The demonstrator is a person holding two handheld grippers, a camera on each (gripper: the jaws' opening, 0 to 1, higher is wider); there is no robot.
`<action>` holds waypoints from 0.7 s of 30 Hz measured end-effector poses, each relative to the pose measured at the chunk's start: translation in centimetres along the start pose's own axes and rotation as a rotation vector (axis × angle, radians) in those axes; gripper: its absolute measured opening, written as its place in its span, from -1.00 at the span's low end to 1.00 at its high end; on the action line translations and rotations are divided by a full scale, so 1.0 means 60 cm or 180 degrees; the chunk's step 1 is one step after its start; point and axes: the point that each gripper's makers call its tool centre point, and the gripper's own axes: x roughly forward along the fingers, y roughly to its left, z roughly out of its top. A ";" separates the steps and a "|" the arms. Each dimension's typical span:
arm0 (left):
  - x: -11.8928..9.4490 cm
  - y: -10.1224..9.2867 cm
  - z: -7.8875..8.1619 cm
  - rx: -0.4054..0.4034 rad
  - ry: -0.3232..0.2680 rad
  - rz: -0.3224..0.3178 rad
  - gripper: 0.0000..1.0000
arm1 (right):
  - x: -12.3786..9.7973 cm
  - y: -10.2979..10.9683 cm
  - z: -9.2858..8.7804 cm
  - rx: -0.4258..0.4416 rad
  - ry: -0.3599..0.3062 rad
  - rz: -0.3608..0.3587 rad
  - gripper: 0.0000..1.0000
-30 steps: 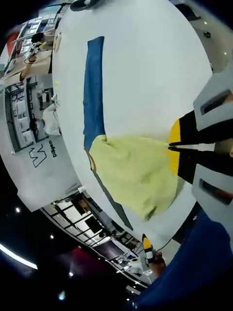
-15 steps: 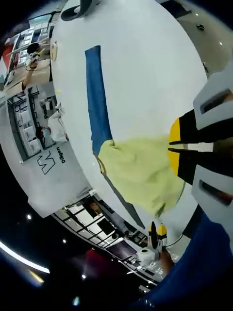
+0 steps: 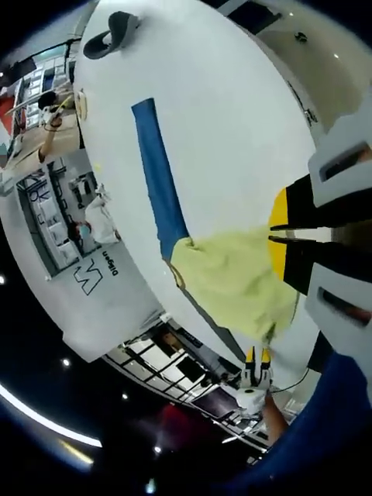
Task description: Fold the garment on the visible template until the final outline fits inside the template.
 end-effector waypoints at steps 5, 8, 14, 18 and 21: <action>0.012 -0.003 0.010 0.0218 -0.0136 -0.0145 -0.76 | -0.009 -0.002 0.007 0.0072 -0.0060 -0.0053 -1.00; 0.020 0.001 0.014 0.0341 -0.0174 -0.0183 -0.77 | -0.012 -0.003 0.008 0.0109 -0.0076 -0.0091 -1.00; 0.022 0.001 0.019 0.0619 -0.0227 -0.0315 -0.73 | -0.011 -0.007 0.006 0.0146 -0.0065 -0.0110 -1.00; 0.021 -0.008 0.026 0.0973 -0.0264 -0.0496 -0.76 | -0.011 -0.004 0.004 0.0193 -0.0063 -0.0109 -1.00; 0.024 -0.013 0.028 0.1118 -0.0259 -0.0650 -0.83 | -0.010 0.000 0.001 0.0203 -0.0052 -0.0110 -1.00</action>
